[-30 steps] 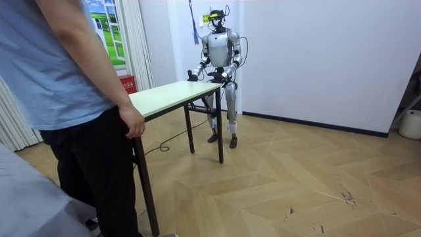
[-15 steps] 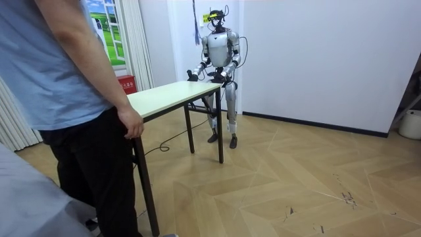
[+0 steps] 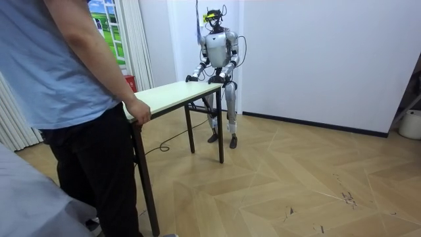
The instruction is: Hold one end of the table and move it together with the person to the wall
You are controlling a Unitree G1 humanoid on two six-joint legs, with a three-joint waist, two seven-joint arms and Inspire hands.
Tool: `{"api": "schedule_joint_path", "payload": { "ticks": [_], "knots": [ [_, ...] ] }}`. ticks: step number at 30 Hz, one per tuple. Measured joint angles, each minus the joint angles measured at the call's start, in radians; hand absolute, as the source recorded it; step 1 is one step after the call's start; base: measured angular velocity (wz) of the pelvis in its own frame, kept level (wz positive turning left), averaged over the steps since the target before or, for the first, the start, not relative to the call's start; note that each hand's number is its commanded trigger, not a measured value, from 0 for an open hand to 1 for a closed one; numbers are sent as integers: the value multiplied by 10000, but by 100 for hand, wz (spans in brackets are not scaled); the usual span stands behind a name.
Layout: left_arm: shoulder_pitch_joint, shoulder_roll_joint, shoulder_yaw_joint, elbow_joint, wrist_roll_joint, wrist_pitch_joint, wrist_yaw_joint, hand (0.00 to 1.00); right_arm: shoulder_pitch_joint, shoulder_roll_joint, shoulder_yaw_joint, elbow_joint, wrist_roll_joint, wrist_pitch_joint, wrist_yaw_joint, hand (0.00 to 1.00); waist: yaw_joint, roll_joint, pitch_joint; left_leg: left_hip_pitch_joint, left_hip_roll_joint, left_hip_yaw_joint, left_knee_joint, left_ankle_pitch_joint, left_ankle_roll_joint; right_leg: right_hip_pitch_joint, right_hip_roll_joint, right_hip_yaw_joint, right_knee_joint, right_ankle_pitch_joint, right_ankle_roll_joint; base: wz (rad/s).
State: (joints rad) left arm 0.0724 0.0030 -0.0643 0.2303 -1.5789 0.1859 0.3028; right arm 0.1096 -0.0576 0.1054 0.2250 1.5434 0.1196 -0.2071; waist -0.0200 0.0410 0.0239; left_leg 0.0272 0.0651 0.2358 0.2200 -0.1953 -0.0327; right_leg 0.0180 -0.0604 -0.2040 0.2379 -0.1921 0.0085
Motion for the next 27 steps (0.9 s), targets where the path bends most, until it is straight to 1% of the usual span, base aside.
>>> {"api": "schedule_joint_path", "payload": {
  "ticks": [1, 2, 4, 6, 8, 11, 27],
  "knots": [
    [1, 0, 0, 24, 1, -16, 108, 100, 0, 26, 28, -26, -132, -22, 0, 100, -19, -32, 21, 0, 0, -9, -12, 0, 0, -2, 1, -5, -1, 0, 0, 0],
    [9, 1, -29, 27, 24, -40, 110, 100, 0, 42, 62, -30, -132, -83, -12, 100, -25, -39, 25, 6, -3, -30, -46, 0, 0, -1, 1, -16, -2, 3, 3, 0],
    [7, 11, -113, 28, 39, -133, 143, 100, -6, 69, 137, -29, -130, -223, -74, 100, -29, -38, 25, 22, -22, -32, -96, 0, 0, -6, -10, -16, -13, 4, 5, 0],
    [7, 23, -178, 28, 113, -223, 186, 100, -10, 87, 140, -29, -130, -235, -91, 100, -29, -39, 25, 28, -33, -33, -117, 0, 0, -10, -19, -16, -15, 6, 9, 0],
    [6, 6, -204, 27, 120, -228, 184, 100, -9, 99, 214, -28, -192, -416, -100, 100, -26, -37, 24, 41, -39, -40, -140, 0, 0, -9, -21, -19, -17, 6, 9, 0],
    [5, 7, -212, 28, 120, -244, 184, 100, -10, 101, 302, -26, -191, -539, -101, 100, -37, -36, 24, 56, -41, -61, -156, 0, 0, -3, -22, -18, -16, 7, 9, 0],
    [5, 8, -227, 45, 196, -258, 181, 100, -8, 125, 303, -16, -189, -546, -126, 100, -20, -35, 24, 112, -51, -106, -204, 0, 0, 15, -20, -10, -16, 7, 10, 0]
  ]
}}
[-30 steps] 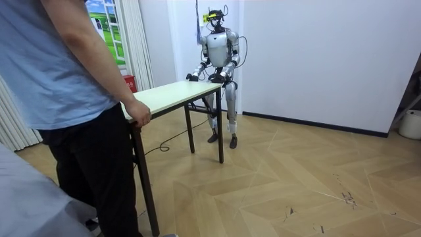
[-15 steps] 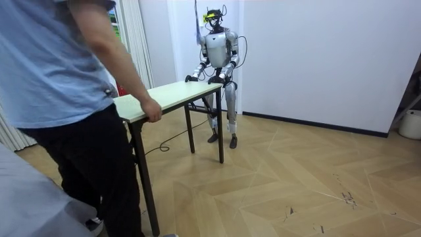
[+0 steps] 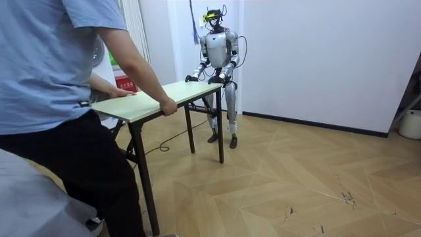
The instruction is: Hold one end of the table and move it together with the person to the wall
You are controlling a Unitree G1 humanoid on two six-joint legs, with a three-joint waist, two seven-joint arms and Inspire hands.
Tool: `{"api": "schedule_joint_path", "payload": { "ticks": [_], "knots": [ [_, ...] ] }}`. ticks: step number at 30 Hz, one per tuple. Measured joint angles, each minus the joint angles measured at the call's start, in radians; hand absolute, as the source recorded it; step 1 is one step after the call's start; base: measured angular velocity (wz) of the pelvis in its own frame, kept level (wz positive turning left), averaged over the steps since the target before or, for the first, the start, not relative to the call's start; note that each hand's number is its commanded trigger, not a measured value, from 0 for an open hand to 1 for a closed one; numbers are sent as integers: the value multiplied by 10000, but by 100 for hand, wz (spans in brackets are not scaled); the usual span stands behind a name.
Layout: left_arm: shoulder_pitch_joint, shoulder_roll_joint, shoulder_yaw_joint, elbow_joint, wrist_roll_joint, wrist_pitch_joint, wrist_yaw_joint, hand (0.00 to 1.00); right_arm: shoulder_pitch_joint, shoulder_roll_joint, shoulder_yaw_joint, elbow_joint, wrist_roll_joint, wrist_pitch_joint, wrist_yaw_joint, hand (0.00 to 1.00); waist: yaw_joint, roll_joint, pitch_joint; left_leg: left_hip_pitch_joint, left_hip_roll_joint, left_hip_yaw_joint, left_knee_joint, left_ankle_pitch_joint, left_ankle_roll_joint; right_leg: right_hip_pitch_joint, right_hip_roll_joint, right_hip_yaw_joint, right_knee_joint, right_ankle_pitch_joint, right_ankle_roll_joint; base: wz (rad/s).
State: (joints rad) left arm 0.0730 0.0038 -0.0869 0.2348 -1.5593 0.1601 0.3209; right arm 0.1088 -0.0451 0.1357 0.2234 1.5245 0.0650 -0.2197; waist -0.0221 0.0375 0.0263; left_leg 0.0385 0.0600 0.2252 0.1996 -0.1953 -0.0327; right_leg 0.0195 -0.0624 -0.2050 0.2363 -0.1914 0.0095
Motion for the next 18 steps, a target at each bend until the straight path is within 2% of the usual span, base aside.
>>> {"api": "schedule_joint_path", "payload": {
  "ticks": [10, 18],
  "knots": [
    [6, 2, -28, 10, 31, -7, -5, 100, 4, 3, 5, -3, -16, -4, -39, 100, 1, 5, -1, -26, -3, 2, 43, 0, 0, -25, -14, -1, 20, 0, 0, 0],
    [87, -1, -104, 6, 406, -156, -280, 100, 11, 13, 59, -84, -26, -33, -68, 100, 2, 31, -24, -149, -25, 13, 72, 1, 3, -169, -32, 27, 57, 5, 8, -1]
  ]
}}
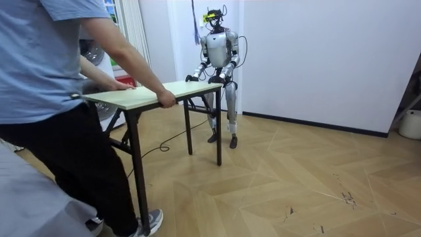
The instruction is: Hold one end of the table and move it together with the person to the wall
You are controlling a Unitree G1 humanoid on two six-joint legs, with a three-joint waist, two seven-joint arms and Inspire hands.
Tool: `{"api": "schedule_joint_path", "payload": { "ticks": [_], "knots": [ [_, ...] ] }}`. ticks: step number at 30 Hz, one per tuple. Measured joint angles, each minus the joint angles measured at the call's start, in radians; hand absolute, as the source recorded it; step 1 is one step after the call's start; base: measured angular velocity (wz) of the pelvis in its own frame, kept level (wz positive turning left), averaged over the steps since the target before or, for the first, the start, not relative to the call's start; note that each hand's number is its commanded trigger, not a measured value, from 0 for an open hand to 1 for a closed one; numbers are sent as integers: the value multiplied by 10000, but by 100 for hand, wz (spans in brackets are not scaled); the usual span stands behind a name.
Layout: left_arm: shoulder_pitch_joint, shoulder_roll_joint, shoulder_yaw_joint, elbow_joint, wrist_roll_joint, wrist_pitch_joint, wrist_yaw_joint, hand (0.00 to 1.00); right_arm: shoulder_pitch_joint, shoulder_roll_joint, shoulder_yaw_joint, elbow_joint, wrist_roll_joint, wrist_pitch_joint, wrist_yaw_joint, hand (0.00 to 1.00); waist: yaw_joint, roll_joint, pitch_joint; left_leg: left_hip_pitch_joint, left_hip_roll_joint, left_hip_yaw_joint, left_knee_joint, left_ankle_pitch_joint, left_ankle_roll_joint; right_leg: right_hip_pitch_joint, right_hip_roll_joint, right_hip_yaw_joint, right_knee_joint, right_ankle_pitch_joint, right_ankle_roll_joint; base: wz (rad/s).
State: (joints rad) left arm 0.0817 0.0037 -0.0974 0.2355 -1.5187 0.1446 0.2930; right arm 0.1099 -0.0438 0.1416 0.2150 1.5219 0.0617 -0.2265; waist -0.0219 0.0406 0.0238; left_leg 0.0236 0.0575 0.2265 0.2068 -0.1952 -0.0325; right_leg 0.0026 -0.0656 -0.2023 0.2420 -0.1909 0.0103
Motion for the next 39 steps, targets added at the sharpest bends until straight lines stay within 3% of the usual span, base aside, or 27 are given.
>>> {"api": "schedule_joint_path", "payload": {
  "ticks": [3, 5, 12, 15, 21, 29, 31, 35, 39],
  "knots": [
    [5, 9, -2, -4, 65, -26, -43, 100, 9, -16, 29, -49, -12, -2, 1, 100, 7, 25, -31, -18, 0, 5, 1, 0, 0, -20, 1, -5, -13, 0, 1, 0],
    [70, 10, -44, -30, 85, -25, -104, 100, 109, -72, 51, -167, -14, -5, 1, 100, 43, 42, -107, -17, 2, -6, -19, 0, 0, -34, 7, 3, -12, 1, 1, 0],
    [679, 11, -186, -483, 204, -151, -240, 100, 444, -214, 465, -357, 38, -321, 142, 100, 251, -24, -150, 213, 11, -101, -253, 0, -1, 55, 58, 83, -13, 1, 0, -4],
    [874, 23, -307, -639, 301, -259, -337, 100, 732, -212, 555, -602, 20, -428, 185, 100, 284, -99, -142, 216, -3, -87, -271, 0, -1, 55, 50, 69, -13, 3, 2, 0],
    [1496, 127, -749, -1314, 321, -799, -445, 100, 1291, -301, 961, -1294, 24, -830, 313, 100, 295, -186, -131, 74, -2, -65, -232, 0, -1, -67, 47, 4, -15, 4, 5, 0],
    [2251, 293, -1333, -1547, 539, -1316, -1299, 100, 1924, -456, 1137, -1323, -135, -1059, 1278, 100, 274, -252, -97, -142, 1, -82, -180, 0, -1, -263, 42, 12, 12, 3, 5, 0],
    [2373, 343, -1465, -1591, 652, -1446, -1475, 100, 2026, -456, 1141, -1327, -202, -1092, 1477, 100, 260, -264, -89, -156, 2, -71, -181, -1, -1, -277, 42, 23, 12, 3, 5, 0],
    [2440, 450, -1863, -1658, 699, -1695, -1902, 100, 2247, -458, 1286, -1412, -280, -1673, 1856, 100, 258, -268, -86, -351, 2, -91, -48, -7, 0, -378, 26, -18, 11, 3, 5, 5],
    [2455, 452, -1946, -1661, 746, -1844, -2103, 100, 2289, -434, 1327, -1440, -308, -1796, 2029, 100, 233, -267, -86, -479, 12, -102, -14, -7, 0, -467, 33, -18, 4, 3, 5, 0]
  ]
}}
